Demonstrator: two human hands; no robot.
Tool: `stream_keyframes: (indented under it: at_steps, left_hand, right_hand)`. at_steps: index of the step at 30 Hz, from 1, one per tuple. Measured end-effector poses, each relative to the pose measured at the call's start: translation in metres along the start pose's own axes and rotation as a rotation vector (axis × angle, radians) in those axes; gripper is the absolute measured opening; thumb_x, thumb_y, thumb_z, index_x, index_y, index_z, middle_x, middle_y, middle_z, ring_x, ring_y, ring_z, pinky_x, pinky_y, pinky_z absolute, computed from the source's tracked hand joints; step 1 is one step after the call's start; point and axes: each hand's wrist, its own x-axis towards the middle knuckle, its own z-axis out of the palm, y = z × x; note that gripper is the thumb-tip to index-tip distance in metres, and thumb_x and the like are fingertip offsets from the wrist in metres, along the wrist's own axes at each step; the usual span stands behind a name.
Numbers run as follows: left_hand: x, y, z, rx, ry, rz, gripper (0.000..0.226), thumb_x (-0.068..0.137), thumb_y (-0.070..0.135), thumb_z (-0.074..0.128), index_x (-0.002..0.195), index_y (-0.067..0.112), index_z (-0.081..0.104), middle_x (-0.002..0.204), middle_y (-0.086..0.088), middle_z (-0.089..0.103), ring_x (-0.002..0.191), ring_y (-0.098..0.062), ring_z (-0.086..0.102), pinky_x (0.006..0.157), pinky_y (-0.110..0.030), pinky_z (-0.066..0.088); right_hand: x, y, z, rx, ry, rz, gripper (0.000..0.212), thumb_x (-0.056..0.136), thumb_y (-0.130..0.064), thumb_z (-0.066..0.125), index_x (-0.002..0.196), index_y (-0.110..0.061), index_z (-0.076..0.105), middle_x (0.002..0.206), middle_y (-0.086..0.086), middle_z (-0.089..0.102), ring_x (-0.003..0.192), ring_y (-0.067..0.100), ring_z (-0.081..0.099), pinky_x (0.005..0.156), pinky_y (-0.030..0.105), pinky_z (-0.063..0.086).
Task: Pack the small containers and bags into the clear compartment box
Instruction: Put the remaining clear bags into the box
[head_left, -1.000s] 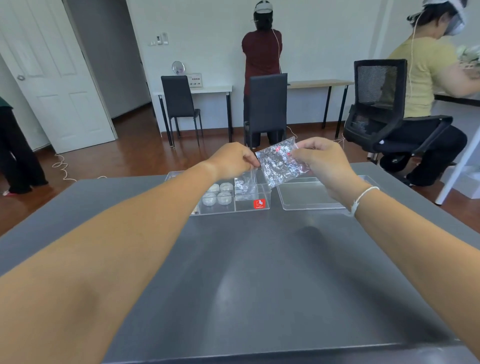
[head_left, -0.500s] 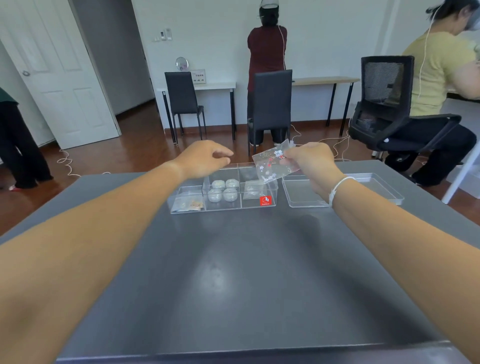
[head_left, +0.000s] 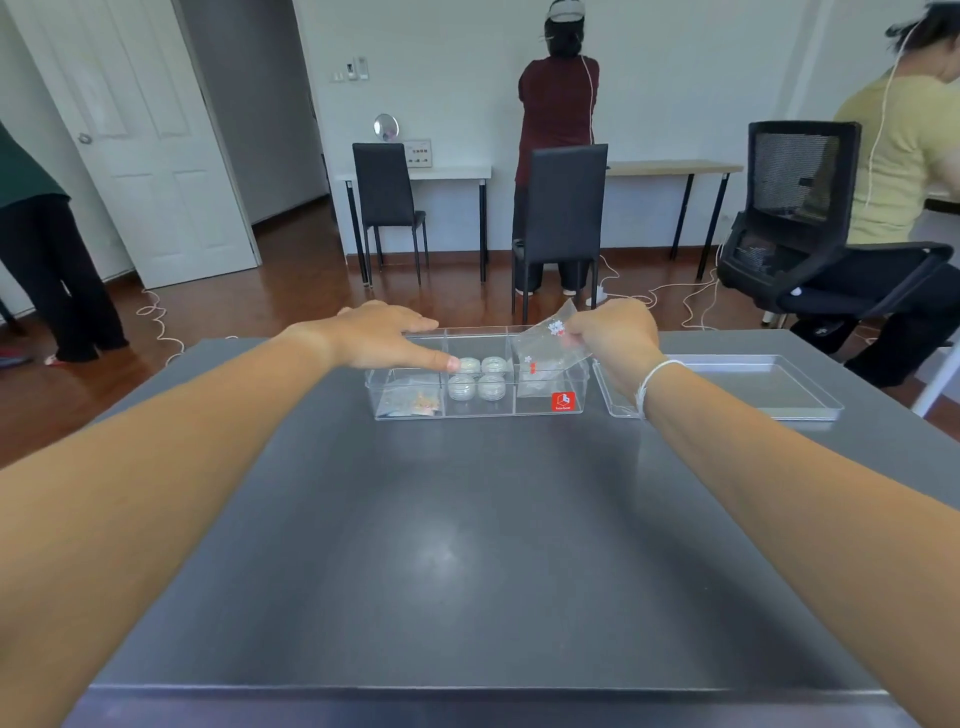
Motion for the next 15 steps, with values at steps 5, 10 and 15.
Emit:
stream_keyframes:
  at_steps: [5, 10, 15]
  left_hand:
    - [0.0, -0.007, 0.002, -0.113, -0.072, -0.005, 0.119, 0.039, 0.092, 0.048, 0.14, 0.033, 0.032, 0.153, 0.012, 0.027, 0.142, -0.013, 0.02, 0.118, -0.043, 0.01]
    - [-0.003, -0.011, 0.003, -0.174, -0.099, -0.004, 0.121, 0.037, 0.086, 0.052, 0.141, 0.03, 0.031, 0.153, 0.01, 0.025, 0.142, -0.012, 0.02, 0.114, -0.032, 0.012]
    - [-0.005, -0.011, 0.004, -0.182, -0.091, 0.004, 0.121, 0.039, 0.086, 0.051, 0.142, 0.028, 0.029, 0.154, 0.011, 0.024, 0.142, -0.012, 0.02, 0.114, -0.033, 0.013]
  right_hand:
    - [0.0, 0.0, 0.009, -0.057, -0.023, -0.041, 0.024, 0.08, -0.021, 0.062, 0.058, -0.014, 0.053, 0.06, 0.001, 0.048, 0.055, 0.016, 0.046, 0.053, 0.026, 0.038]
    - [-0.003, 0.002, 0.014, -0.334, 0.059, -0.184, 0.036, 0.084, -0.039, 0.057, 0.057, -0.016, 0.053, 0.067, 0.001, 0.059, 0.085, 0.028, 0.057, 0.087, 0.041, 0.041]
    - [-0.003, 0.009, 0.008, -0.424, 0.066, -0.212, 0.032, 0.082, -0.043, 0.054, 0.071, -0.015, 0.061, 0.096, 0.008, 0.068, 0.104, 0.032, 0.053, 0.089, 0.04, 0.037]
